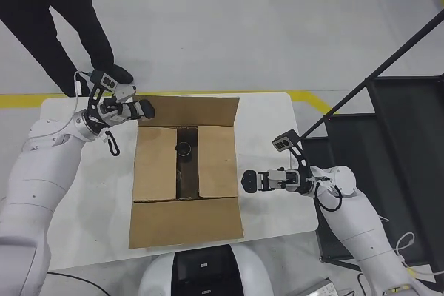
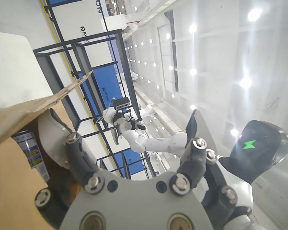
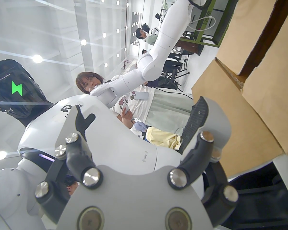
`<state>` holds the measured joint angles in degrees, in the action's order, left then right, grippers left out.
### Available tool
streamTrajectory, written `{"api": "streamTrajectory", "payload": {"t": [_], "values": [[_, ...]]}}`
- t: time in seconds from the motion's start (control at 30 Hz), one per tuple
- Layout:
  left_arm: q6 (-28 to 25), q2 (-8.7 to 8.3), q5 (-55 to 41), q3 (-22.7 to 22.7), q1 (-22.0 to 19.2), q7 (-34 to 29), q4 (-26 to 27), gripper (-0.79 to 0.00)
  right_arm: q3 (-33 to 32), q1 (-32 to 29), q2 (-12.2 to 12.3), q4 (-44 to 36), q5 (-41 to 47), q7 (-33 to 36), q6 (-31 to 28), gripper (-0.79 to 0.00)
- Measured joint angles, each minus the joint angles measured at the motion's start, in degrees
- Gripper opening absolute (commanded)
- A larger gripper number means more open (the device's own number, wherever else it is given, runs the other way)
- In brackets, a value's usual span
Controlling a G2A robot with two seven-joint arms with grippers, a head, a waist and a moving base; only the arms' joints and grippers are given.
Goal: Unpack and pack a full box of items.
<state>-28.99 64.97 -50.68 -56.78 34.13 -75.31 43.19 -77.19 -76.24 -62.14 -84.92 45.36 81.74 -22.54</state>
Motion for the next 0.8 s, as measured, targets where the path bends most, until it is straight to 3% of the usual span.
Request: {"api": "streamTrajectory", "payload": {"t": [0.53,0.8], "values": [[0.0,0.0,0.0,-0.1,0.1,0.1,0.2,0.0,0.0,0.0,0.0,0.0,0.0,0.0,0.0,0.0],[-3.1,1.85,3.3,1.3,0.3,14.0,-0.1,0.0,0.0,0.0,0.0,0.0,0.0,0.0,0.0,0.0]]}}
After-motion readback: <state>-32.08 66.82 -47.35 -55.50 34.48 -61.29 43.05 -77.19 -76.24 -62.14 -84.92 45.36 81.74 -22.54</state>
